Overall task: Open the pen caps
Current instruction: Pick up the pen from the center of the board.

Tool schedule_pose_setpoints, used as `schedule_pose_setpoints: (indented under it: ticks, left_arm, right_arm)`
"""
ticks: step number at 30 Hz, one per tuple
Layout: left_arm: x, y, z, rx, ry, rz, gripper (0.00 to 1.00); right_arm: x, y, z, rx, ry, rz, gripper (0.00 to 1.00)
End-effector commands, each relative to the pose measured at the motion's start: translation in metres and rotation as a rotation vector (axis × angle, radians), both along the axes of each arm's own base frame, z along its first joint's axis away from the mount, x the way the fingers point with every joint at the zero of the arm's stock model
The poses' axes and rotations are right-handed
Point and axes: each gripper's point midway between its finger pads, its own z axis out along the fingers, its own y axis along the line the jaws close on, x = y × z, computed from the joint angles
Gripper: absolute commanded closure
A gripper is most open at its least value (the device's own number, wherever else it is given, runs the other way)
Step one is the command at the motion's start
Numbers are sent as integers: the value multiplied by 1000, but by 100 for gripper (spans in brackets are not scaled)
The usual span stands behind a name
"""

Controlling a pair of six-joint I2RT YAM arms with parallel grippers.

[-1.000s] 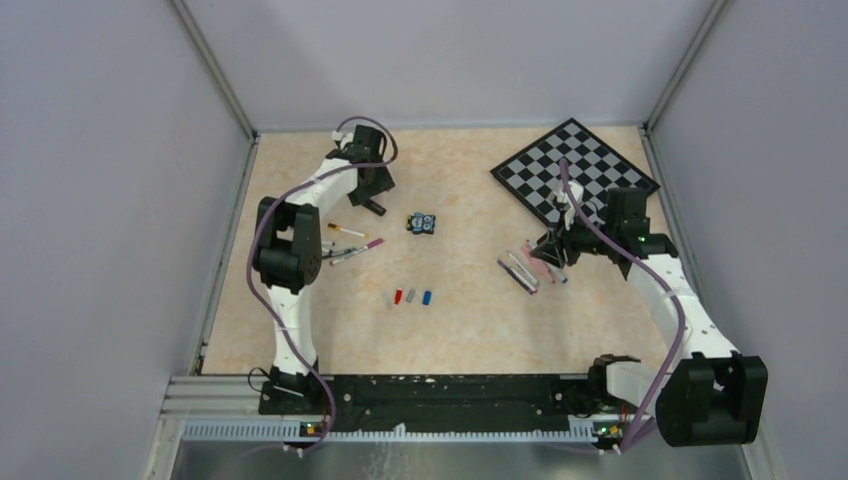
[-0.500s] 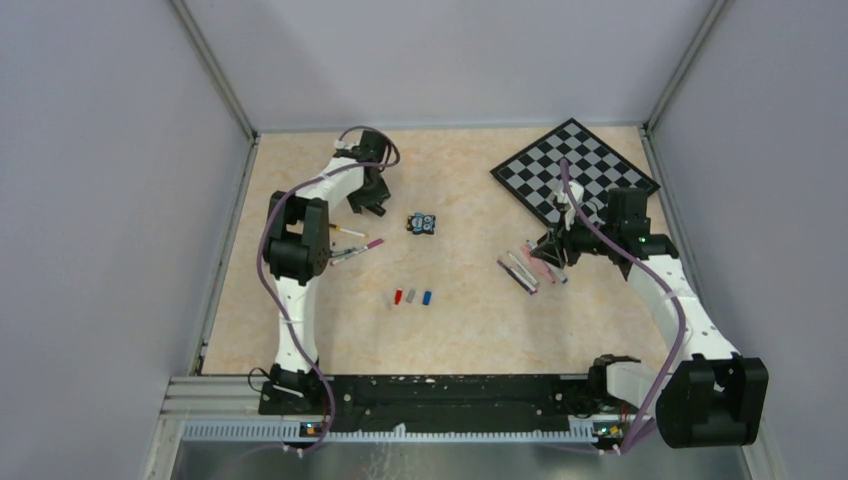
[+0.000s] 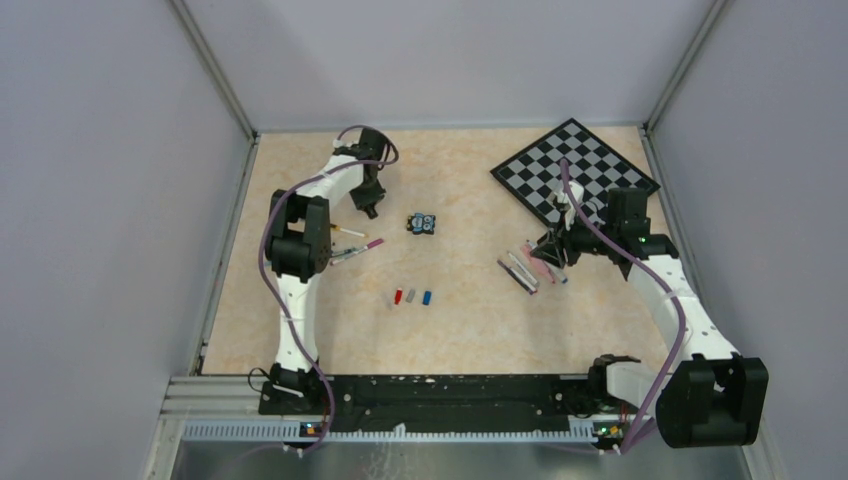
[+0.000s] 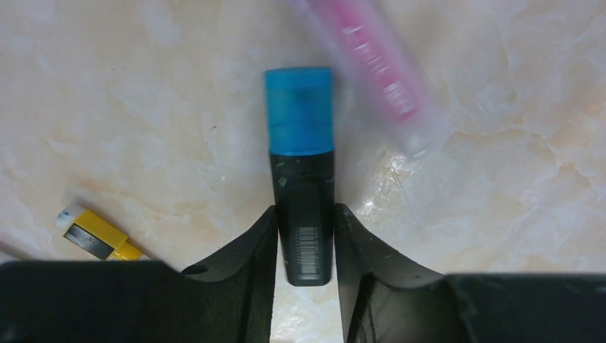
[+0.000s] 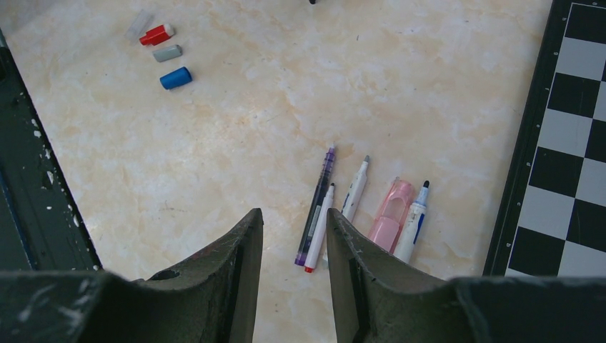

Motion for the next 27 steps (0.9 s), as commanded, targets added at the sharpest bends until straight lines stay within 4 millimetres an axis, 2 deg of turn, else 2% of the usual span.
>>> schedule_pose_setpoints:
  ticks: [1, 4, 8, 12, 16, 19, 23, 25, 27]
  left_arm:
    - [-9, 15, -6, 47, 40, 22, 66]
    - [-13, 20, 0, 61, 34, 35, 80]
    - [-17, 25, 17, 71, -10, 37, 88]
    - [-22, 26, 46, 57, -83, 10, 92]
    - [-32, 16, 78, -12, -162, -69, 98]
    - [-47, -5, 98, -116, -233, -195, 100]
    - [-83, -40, 125, -307, -379, -407, 100]
    - [-113, -63, 133, -436, -459, -542, 100]
    - [-144, -92, 154, -616, -587, -702, 100]
  right_arm:
    - [3, -1, 8, 0, -61, 9, 63]
    - [3, -1, 8, -1, -59, 8, 63]
    - [3, -1, 7, -1, -59, 9, 63]
    - [3, 0, 7, 1, -57, 10, 63]
    - [2, 0, 6, 4, -52, 13, 63]
    - [0, 1, 5, 9, -51, 24, 63]
    - [-6, 7, 8, 39, -47, 62, 63]
    - [-11, 12, 10, 69, -46, 93, 63]
    - [-19, 19, 13, 114, -46, 133, 61]
